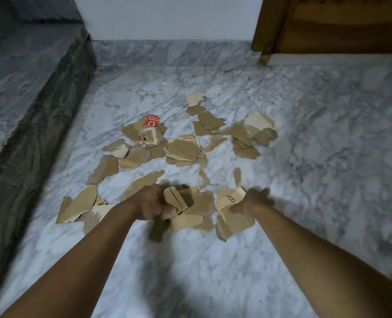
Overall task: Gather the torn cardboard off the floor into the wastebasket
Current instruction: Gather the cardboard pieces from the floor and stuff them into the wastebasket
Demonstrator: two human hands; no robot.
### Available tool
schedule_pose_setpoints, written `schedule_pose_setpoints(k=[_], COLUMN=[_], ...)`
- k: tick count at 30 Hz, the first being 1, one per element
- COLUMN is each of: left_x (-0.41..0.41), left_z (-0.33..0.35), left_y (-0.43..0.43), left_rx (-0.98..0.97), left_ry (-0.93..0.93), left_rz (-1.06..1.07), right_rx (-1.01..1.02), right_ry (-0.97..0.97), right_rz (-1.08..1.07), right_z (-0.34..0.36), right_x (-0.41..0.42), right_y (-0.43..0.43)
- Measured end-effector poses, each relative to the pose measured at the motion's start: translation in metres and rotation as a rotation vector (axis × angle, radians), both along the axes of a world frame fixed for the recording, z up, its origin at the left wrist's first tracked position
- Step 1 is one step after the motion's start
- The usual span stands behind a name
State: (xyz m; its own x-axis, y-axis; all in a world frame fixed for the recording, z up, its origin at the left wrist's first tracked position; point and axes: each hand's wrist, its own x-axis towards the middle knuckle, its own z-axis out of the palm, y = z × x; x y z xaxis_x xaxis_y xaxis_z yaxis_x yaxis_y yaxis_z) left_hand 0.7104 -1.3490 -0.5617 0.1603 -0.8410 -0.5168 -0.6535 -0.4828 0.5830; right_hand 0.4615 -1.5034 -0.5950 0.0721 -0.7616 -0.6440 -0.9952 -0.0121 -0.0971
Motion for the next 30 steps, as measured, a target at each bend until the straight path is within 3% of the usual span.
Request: schedule_pose_setpoints(k=[6, 9, 12, 16, 21, 24, 27, 30], left_x=[-0.031, -0.045, -0.065, -0.082, -0.078, -0.068, -0.048, -0.031], left_z=[-0.009, -0.016, -0.025, -0.043, -0.043, -0.031, -0.013, -0.003], left_y=[-0.017, -0.037, -0.054, -0.06, -0.062, -0.059, -0.051, -0.036], left_rx=[-0.005, -0.017, 0.016, 0.049, -0.009, -0.089, -0.099, -0.054], left_ry=[-0.015, -0.124, -0.334, -0.459, -0.387, -0.135, -0.046, -0.045], left_rz=[-0.083, -0.163, -0.277, -0.331, -0.238, -0.112, 0.019, 0.029], right_rx=[-0.006, -0.014, -0.018, -0.001, 0.044, 0.204, 0.374, 0.284], right_ry=[-0.075, -0.099, -0.329, -0.484, -0.67, -0.678, -0.511, -0.319], right_rz=[-0.192, -0.219, -0.224, -0.213, -0.339, -0.239, 0.023, 0.41], right_z=[-0.012, -0.015, -0.021, -0.014, 0.019, 0.034, 0.028, 0.001], right_x=[-0.014, -0.018, -0.018, -0.026, -0.052, -0.058, -0.047, -0.025], right_y=[0.003, -0.002, -0.005, -0.022, -0.052, -0.048, -0.03, 0.002])
